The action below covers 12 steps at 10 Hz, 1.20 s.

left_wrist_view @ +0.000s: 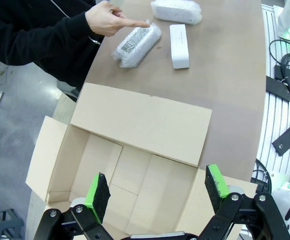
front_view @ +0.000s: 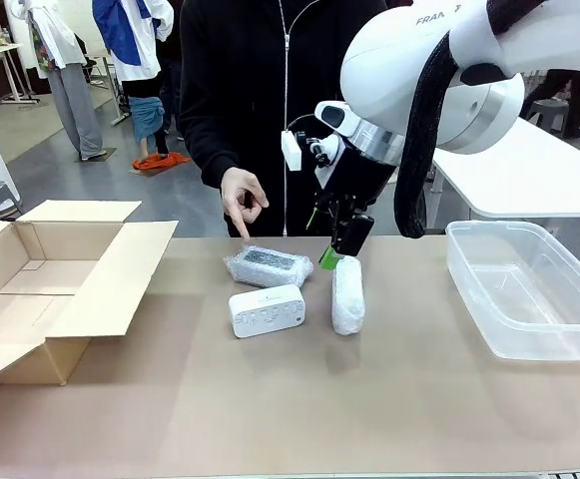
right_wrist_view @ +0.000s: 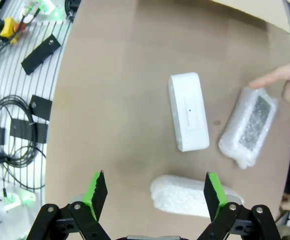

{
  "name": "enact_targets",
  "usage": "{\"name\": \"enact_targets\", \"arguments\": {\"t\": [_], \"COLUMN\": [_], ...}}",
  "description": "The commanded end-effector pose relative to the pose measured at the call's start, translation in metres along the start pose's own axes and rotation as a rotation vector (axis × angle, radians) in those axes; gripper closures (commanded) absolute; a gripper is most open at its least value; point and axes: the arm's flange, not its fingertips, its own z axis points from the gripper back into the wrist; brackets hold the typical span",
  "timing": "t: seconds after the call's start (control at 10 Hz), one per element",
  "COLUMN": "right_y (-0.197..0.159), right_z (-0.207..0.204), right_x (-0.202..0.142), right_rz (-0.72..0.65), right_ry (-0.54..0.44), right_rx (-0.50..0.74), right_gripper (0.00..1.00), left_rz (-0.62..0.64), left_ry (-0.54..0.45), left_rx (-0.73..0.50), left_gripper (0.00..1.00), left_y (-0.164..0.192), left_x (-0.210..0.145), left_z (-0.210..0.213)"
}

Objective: Separate and place wrapped and unwrapped clocks.
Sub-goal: Pick up the Digital clock indicated by the person.

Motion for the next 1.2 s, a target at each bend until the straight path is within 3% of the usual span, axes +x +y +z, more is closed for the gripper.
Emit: {"name": "enact_targets", "arguments": {"t": [0.0,0.6,0.7,1.1], "right_y": [0.006,0.006,0.0,0.0], "right_z": [0.002,-0.004,-0.002,-0.002], "right_x": [0.003,-0.005,-0.003,-0.003], "right_rz": [-0.072,-0.091,-0.082,-0.082], "right_ry": [0.002,-0.053,-0.009,-0.009], "right_rx": [0.0,-0.043,-0.035,-0.035], "right_gripper": [0.0,0.0,0.0,0.0], "left_rz": [-0.017,-0.017,-0.017,-0.017], "left_ry": [-0.016,-0.016,-0.016,-0.016], "left_rx": [-0.014,-0.014,-0.014,-0.014], "left_gripper": [0.0,0.0,0.0,0.0], "left_y": [0.001,0.001,0.001,0.001], "left_x": [-0.002,-0.002,-0.002,-0.002], "left_z": [0.0,0.0,0.0,0.0]}}
